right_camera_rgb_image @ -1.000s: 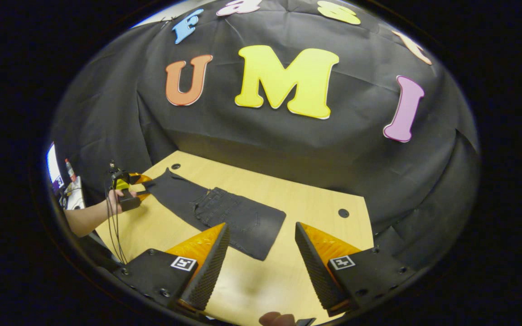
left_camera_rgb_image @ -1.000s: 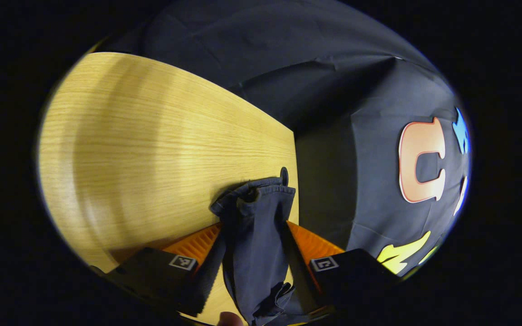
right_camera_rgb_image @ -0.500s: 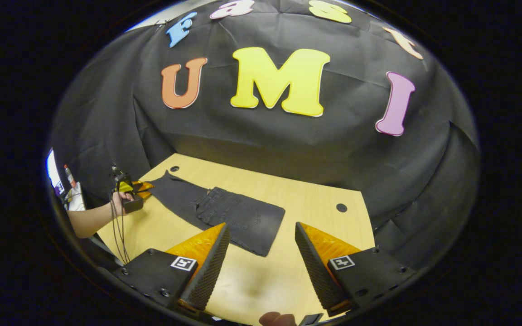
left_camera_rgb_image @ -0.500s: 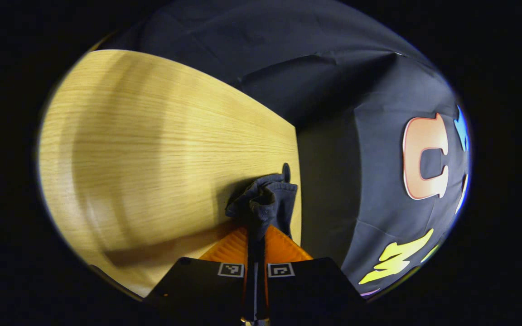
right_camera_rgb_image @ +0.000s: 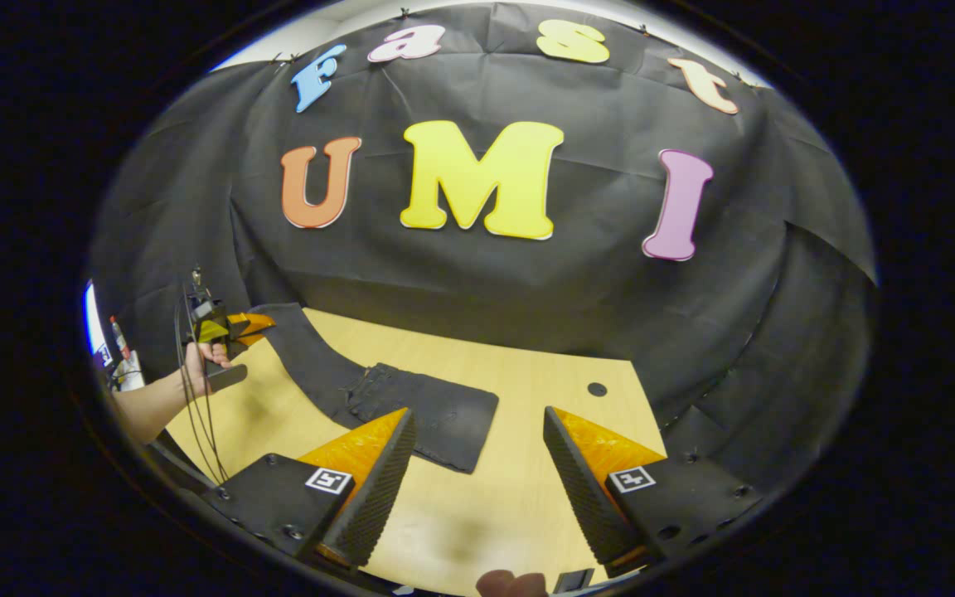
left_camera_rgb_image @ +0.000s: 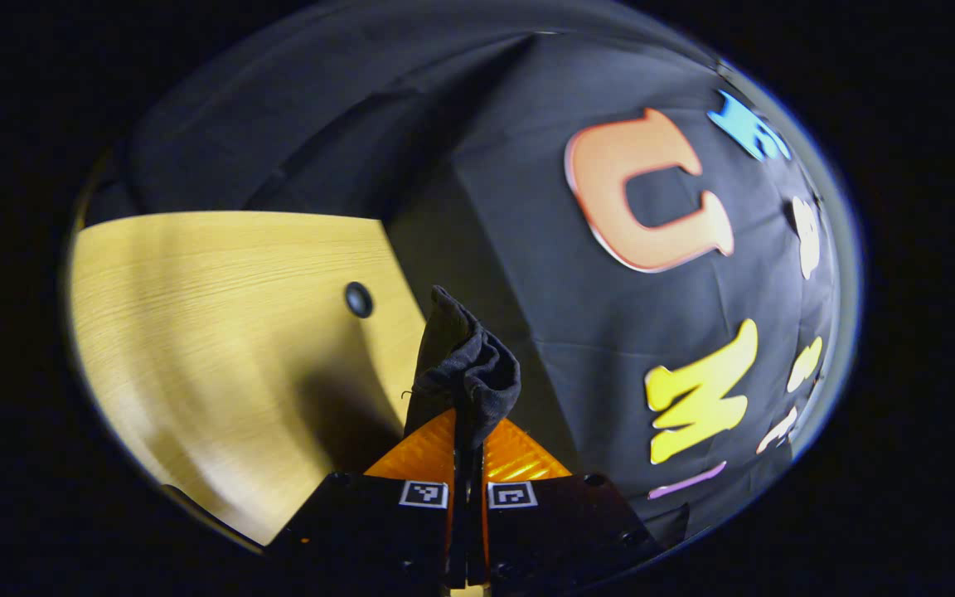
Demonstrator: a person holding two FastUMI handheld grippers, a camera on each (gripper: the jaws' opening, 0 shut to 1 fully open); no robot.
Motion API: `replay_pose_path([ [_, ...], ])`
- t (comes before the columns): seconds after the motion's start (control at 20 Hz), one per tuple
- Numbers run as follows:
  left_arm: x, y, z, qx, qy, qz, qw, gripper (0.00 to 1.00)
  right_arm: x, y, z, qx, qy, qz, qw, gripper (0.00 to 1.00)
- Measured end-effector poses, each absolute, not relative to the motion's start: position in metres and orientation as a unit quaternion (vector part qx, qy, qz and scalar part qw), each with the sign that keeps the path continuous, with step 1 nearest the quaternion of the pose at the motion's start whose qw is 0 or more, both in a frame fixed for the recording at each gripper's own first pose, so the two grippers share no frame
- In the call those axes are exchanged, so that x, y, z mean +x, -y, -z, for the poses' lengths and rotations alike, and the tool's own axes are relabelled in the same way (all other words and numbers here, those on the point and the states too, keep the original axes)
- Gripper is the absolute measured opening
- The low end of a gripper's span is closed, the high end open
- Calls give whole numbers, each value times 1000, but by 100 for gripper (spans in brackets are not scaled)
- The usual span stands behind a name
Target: Grasp the waist and the cuffs of the jeans and fold them to make the two legs overlap; first hold the waist and fold one-third of the jeans toward the cuffs, then hold the cuffs and fold the remaining one-third in the same direction to finish folding.
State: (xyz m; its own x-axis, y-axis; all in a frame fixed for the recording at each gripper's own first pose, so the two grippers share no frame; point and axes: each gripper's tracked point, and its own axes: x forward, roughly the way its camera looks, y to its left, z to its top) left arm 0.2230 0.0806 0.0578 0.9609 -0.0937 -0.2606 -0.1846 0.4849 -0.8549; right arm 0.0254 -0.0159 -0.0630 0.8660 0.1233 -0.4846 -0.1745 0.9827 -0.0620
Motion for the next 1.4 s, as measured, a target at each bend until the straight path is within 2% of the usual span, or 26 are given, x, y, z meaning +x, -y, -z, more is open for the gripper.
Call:
replay_pose_path([
  [0.2,222,0,-108,-456,-127,33,880,4,0,34,52,-49,-238,-57,968,96],
  [0.4,214,95,-123,-369,-140,91,914,4,-21,59,50,-36,-234,-24,971,94],
  [0.55,220,154,-95,-314,-168,124,926,4,-33,81,56,-15,-242,6,970,96],
  [0.7,222,195,-47,-291,-209,143,923,4,-40,99,58,-8,-250,33,968,94],
  [0.85,216,237,-2,-256,-253,142,922,4,-51,114,64,-3,-260,54,964,94],
  [1.15,203,262,47,-190,-302,127,926,7,-63,132,86,14,-290,77,954,96],
  [1.25,204,266,56,-183,-308,124,925,13,-62,134,89,11,-294,79,953,96],
  [1.35,202,270,65,-180,-318,125,922,25,-61,135,90,15,-297,79,951,96],
  [1.4,200,273,68,-178,-324,123,921,54,-59,135,91,17,-298,79,951,97],
])
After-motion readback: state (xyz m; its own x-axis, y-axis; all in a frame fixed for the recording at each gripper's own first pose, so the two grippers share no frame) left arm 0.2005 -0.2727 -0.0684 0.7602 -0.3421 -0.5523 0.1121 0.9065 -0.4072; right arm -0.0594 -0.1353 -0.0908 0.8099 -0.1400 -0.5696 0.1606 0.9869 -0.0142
